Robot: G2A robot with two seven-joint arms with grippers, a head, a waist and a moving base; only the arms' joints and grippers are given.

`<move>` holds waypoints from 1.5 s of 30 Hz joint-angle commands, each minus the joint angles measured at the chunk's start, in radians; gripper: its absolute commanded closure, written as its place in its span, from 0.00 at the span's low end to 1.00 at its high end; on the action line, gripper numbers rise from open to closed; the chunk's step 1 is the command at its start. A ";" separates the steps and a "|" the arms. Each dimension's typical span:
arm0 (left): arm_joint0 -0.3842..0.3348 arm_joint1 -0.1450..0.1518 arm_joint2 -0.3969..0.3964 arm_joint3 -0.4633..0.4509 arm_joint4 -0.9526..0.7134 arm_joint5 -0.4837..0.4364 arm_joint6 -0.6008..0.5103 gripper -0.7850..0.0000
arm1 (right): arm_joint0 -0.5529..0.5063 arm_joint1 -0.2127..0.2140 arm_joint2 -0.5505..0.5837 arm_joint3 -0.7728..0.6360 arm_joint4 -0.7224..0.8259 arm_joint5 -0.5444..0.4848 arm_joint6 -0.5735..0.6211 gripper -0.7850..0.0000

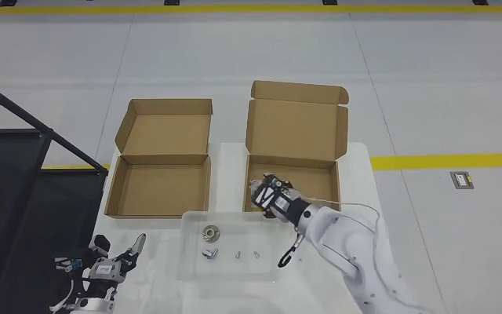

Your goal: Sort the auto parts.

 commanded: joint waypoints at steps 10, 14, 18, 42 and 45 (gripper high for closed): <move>0.000 0.000 0.000 0.000 0.000 0.000 0.000 0.00 | 0.372 -0.107 -0.198 0.674 0.085 0.154 -0.149 1.00; 0.000 0.000 0.000 0.000 0.000 0.000 0.000 0.00 | 0.383 -0.114 -0.201 0.701 0.102 0.165 -0.167 1.00; 0.000 0.000 0.000 0.000 0.000 0.000 0.000 0.00 | 0.383 -0.114 -0.201 0.701 0.102 0.165 -0.167 1.00; 0.000 0.000 0.000 0.000 0.000 0.000 0.000 0.00 | 0.411 -0.179 -0.264 0.909 0.100 0.258 -0.034 1.00; 0.000 0.000 0.000 0.000 0.000 0.000 0.000 0.00 | 0.425 -0.189 -0.265 0.949 0.113 0.253 -0.045 0.62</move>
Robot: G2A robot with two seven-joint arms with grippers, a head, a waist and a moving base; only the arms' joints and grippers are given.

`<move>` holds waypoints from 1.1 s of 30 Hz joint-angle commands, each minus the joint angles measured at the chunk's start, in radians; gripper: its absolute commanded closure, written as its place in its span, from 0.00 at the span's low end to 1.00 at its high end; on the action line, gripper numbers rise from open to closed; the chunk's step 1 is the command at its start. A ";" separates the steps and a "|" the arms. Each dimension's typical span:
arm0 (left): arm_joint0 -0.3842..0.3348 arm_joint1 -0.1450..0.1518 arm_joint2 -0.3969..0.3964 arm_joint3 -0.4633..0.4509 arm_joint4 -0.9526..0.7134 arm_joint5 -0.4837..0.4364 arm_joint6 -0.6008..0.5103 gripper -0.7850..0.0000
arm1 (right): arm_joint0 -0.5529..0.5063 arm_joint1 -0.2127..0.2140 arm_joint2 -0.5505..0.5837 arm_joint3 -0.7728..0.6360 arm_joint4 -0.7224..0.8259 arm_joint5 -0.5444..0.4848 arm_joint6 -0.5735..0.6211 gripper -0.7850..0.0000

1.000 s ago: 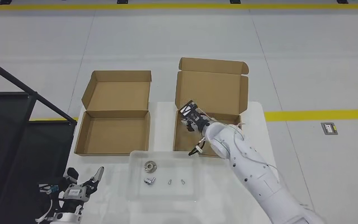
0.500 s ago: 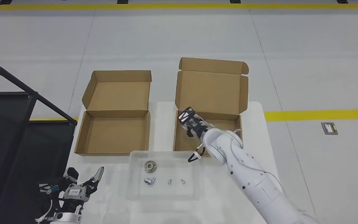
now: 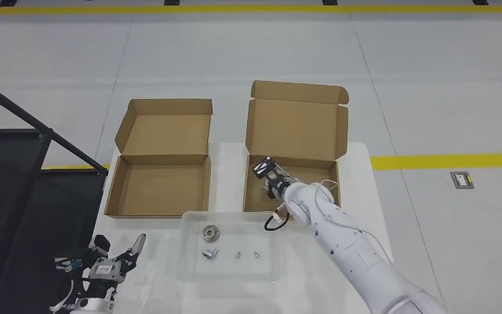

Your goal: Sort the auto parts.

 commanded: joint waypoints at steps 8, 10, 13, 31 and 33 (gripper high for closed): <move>0.000 0.000 0.000 0.000 0.000 0.000 0.000 0.00 | 0.006 -0.014 0.004 0.023 -0.015 0.037 -0.008 0.00; 0.000 0.000 0.000 0.000 0.000 0.000 0.000 0.00 | -0.001 -0.010 0.012 0.001 -0.025 0.045 -0.002 0.00; 0.000 0.000 0.000 0.000 0.000 0.000 0.000 0.00 | -0.023 0.000 0.031 -0.056 -0.051 0.058 0.007 0.00; 0.000 0.000 0.000 0.000 0.000 0.000 0.000 0.00 | -0.481 0.114 0.203 -0.914 -0.201 -0.157 0.174 0.00; 0.000 0.000 0.000 0.000 0.000 0.000 0.000 0.00 | -0.513 0.117 0.200 -0.955 -0.188 -0.169 0.209 0.00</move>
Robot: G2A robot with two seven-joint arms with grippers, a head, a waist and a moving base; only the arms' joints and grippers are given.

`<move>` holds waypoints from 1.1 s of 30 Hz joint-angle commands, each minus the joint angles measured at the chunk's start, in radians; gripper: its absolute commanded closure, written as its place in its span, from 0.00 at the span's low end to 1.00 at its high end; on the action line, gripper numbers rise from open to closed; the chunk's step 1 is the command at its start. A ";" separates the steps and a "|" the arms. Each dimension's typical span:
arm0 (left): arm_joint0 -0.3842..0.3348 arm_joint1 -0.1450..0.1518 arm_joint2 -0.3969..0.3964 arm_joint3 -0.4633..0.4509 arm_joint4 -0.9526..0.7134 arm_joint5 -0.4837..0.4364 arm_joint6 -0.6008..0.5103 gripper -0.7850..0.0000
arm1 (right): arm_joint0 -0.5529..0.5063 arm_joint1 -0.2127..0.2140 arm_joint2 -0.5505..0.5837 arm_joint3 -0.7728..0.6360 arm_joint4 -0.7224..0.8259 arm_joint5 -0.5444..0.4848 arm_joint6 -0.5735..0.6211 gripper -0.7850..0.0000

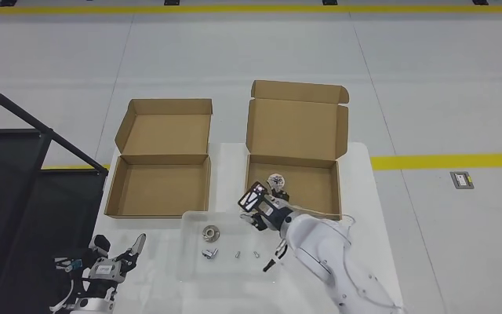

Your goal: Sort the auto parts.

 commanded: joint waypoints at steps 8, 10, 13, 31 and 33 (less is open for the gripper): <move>0.000 0.000 0.000 0.000 0.000 0.000 0.000 0.00 | -0.033 0.002 -0.005 -0.041 0.025 -0.018 0.040 0.00; 0.000 0.000 0.000 0.000 0.000 0.000 0.000 0.00 | -0.033 0.002 -0.005 -0.041 0.025 -0.018 0.040 0.00; 0.000 0.000 0.000 0.000 0.000 0.000 0.000 0.00 | -0.046 0.005 -0.017 -0.038 0.015 -0.075 -0.006 0.00; 0.000 0.000 0.000 0.000 0.000 0.000 0.000 0.00 | 0.215 -0.111 -0.290 0.287 0.216 0.078 0.493 0.18; 0.000 0.000 0.000 0.000 0.000 0.000 0.000 0.00 | 0.225 -0.121 -0.301 0.314 0.234 0.105 0.503 0.25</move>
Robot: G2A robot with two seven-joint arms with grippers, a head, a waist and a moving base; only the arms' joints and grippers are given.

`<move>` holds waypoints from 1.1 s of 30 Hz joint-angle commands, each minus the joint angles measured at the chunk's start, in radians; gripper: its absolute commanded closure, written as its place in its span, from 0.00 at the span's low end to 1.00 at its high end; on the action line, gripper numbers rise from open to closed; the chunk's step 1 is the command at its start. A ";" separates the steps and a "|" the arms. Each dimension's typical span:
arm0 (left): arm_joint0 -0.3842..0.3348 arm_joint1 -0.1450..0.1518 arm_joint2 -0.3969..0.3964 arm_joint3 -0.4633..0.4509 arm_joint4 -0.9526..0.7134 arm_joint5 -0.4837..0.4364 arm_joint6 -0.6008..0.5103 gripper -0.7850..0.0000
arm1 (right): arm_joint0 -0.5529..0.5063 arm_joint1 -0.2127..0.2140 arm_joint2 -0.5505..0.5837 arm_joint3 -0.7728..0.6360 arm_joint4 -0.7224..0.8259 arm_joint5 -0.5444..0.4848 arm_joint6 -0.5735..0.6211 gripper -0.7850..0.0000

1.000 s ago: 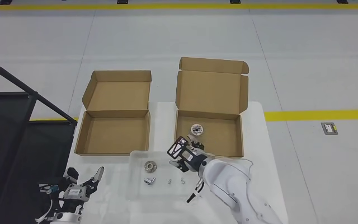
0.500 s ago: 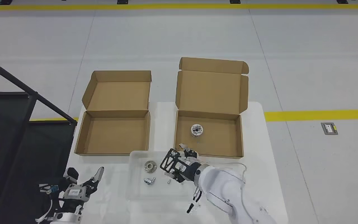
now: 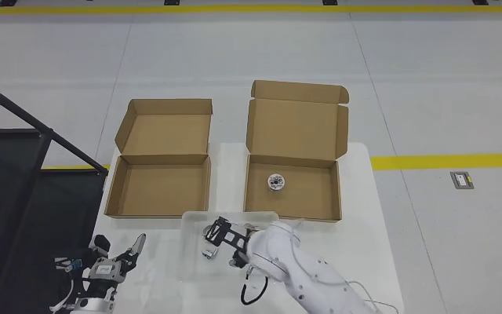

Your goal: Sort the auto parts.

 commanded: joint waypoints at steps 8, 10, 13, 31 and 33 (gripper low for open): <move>0.000 0.000 0.000 0.000 0.000 0.000 0.000 0.00 | -0.015 -0.016 -0.009 0.054 -0.026 0.124 0.031 0.53; 0.000 0.000 0.000 0.000 0.000 0.000 0.000 0.00 | -0.021 -0.016 -0.003 0.062 -0.044 0.151 0.053 0.53; 0.000 0.000 0.000 0.000 0.000 0.000 0.000 0.00 | -0.025 -0.019 0.001 0.073 -0.039 0.152 0.064 0.53; 0.000 0.000 0.000 0.000 0.000 0.000 0.000 0.00 | 0.027 -0.053 0.015 0.232 0.016 0.165 0.057 0.64; 0.000 0.000 0.000 0.000 0.000 0.000 0.000 0.00 | 0.032 -0.057 0.013 0.242 0.019 0.164 0.055 0.64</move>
